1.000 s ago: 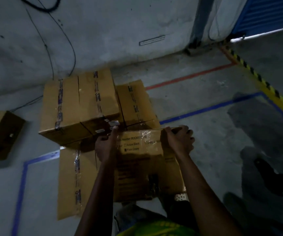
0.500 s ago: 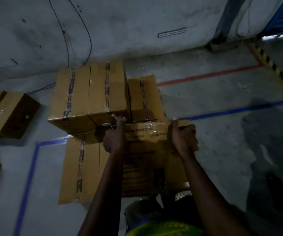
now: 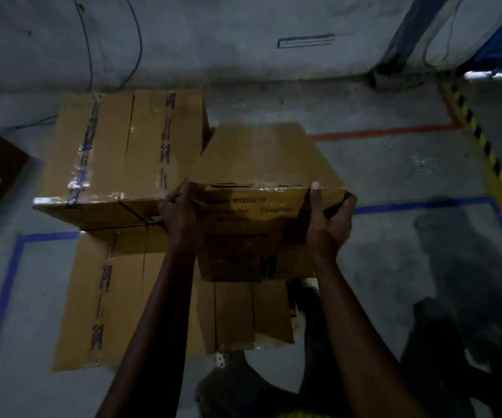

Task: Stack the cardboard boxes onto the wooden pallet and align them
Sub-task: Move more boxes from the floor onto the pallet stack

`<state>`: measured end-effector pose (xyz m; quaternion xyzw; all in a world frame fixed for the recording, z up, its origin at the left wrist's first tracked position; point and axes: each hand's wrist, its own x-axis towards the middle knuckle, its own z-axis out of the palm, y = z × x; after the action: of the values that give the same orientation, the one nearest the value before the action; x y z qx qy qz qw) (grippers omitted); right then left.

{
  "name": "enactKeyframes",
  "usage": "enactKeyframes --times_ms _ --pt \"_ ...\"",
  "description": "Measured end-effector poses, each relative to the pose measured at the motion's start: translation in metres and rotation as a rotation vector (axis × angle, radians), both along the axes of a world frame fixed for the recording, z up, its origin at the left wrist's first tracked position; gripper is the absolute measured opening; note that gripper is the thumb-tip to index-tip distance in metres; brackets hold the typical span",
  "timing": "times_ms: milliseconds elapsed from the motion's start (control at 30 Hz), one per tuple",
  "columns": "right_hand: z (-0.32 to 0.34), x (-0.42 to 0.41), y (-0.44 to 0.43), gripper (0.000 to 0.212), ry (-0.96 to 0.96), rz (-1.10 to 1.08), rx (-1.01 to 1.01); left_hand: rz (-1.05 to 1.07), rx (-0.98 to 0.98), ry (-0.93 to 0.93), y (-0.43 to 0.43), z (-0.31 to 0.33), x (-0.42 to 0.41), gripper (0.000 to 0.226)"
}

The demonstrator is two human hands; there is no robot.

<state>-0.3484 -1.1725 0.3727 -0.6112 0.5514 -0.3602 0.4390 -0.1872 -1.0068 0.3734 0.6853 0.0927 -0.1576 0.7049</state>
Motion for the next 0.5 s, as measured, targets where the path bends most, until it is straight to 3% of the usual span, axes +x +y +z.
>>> enactKeyframes --times_ms 67,133,300,500 --pt "-0.034 0.015 -0.027 0.073 -0.121 0.057 0.104 0.021 -0.076 0.033 -0.019 -0.019 0.022 0.032" --pt "-0.082 0.035 -0.058 0.081 -0.118 0.147 0.178 0.054 -0.055 0.071 -0.044 -0.058 0.046 0.023" --pt "-0.215 0.075 -0.116 0.056 0.103 0.400 0.374 0.084 0.038 0.179 -0.092 -0.179 0.081 0.047" --pt "-0.317 0.080 -0.121 0.062 0.226 0.457 0.425 0.181 0.112 0.299 -0.096 -0.303 0.054 0.063"
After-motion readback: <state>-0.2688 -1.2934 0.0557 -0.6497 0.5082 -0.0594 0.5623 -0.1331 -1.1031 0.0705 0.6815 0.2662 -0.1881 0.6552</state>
